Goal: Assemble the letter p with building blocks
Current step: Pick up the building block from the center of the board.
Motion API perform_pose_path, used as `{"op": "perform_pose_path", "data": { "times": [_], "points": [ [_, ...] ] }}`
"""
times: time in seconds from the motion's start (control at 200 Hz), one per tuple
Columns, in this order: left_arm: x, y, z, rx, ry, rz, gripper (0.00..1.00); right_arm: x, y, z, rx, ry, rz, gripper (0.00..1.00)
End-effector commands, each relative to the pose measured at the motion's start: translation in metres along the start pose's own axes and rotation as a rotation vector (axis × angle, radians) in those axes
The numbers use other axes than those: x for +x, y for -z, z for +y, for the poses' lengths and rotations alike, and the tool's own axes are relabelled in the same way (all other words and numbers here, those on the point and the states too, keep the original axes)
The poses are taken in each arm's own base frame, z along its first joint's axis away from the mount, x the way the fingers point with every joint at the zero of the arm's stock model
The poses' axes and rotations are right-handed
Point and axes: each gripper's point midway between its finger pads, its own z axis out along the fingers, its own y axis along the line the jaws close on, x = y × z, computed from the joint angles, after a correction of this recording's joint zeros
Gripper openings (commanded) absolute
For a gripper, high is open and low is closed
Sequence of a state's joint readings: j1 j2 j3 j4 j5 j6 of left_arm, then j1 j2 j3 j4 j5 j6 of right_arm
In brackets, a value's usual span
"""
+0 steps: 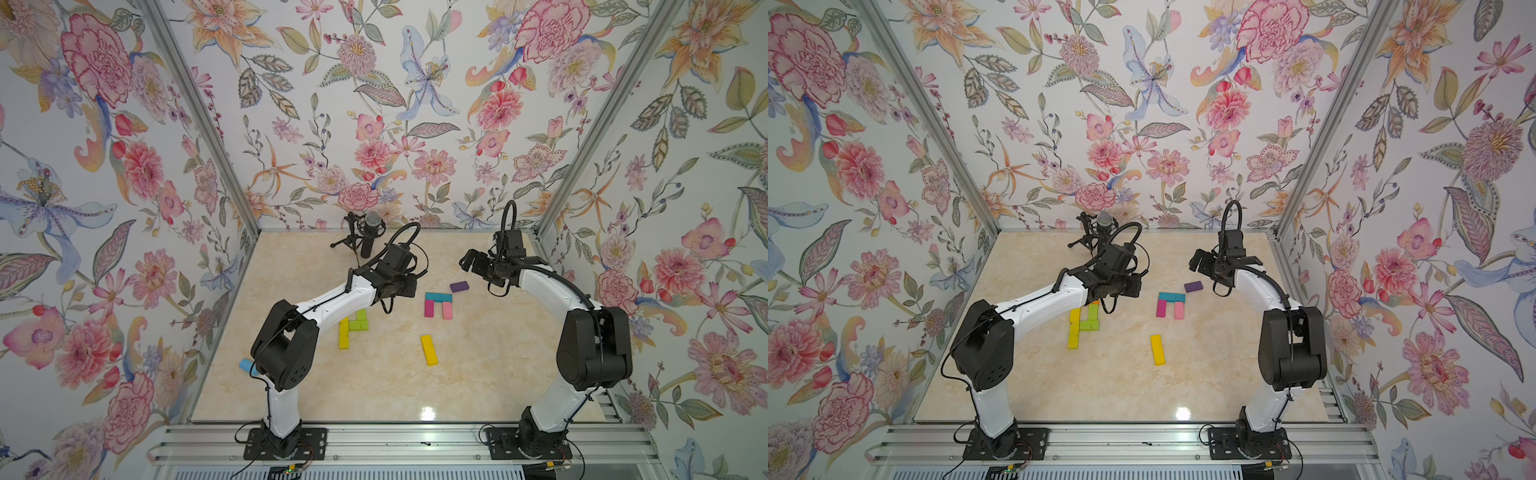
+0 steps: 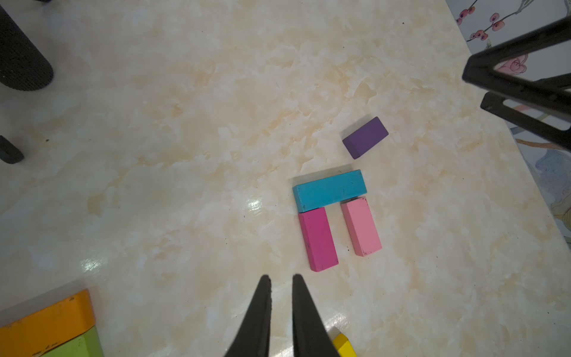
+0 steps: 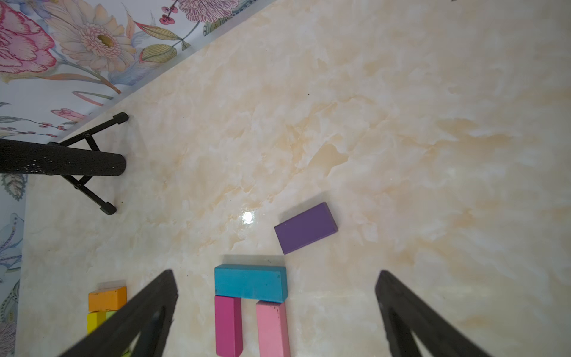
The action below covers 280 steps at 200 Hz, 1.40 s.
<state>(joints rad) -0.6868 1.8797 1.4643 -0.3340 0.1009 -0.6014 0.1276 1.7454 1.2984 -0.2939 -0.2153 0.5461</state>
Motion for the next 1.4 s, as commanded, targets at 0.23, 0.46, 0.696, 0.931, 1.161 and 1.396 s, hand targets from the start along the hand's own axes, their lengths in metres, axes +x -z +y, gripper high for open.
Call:
{"op": "perform_pose_path", "data": {
  "times": [0.23, 0.46, 0.696, 0.931, 1.161, 1.396],
  "points": [
    [-0.006, 0.023, 0.012, 0.007, 0.037, -0.049, 0.16, -0.044, 0.031, -0.018, 0.003, -0.293, -0.246, 1.0],
    [-0.01, 0.024, 0.014, 0.008, 0.042, -0.051, 0.13, -0.061, 0.068, 0.023, -0.112, -0.28, -0.379, 1.0],
    [-0.015, 0.028, 0.015, 0.002, 0.061, -0.074, 0.12, -0.018, -0.02, -0.022, 0.046, -0.573, 0.035, 0.9],
    [-0.01, 0.038, 0.021, -0.013, 0.079, -0.092, 0.11, 0.012, -0.035, -0.011, 0.159, -0.734, 0.168, 0.83],
    [-0.011, 0.052, 0.027, -0.03, 0.078, -0.123, 0.1, 0.04, -0.036, -0.018, 0.332, -0.744, 0.247, 0.97],
    [-0.005, 0.053, 0.031, -0.027, 0.086, -0.125, 0.08, 0.066, -0.058, -0.019, 0.385, -0.821, 0.339, 0.86]
  ]
}}
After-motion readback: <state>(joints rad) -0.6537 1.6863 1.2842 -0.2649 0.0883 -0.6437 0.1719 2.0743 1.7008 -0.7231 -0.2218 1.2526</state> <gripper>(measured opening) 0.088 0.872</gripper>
